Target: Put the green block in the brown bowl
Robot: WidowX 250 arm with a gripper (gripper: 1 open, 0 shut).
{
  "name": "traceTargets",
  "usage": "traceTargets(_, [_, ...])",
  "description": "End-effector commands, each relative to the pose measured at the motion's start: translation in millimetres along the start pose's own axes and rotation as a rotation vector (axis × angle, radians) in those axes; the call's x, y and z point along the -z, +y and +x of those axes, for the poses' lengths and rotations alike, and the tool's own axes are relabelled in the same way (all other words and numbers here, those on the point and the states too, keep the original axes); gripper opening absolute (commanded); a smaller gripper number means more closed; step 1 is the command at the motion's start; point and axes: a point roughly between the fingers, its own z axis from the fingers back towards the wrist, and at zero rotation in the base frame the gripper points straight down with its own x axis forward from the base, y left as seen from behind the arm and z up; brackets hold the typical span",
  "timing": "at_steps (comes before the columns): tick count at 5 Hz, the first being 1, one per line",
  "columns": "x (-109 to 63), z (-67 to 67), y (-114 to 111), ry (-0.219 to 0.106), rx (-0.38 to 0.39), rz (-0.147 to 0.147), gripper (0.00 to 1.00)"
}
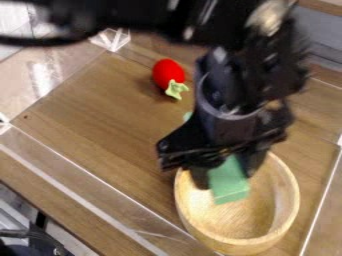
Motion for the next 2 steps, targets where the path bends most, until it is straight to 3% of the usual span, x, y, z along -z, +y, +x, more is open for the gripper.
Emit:
traceTargets(1, [-12.2,-6.8,-16.5,0.007,0.032,-0.065,0.0])
traceTargets(2, [-7.1,-14.3,-23.0,0.054,0.051,-0.088,0.0])
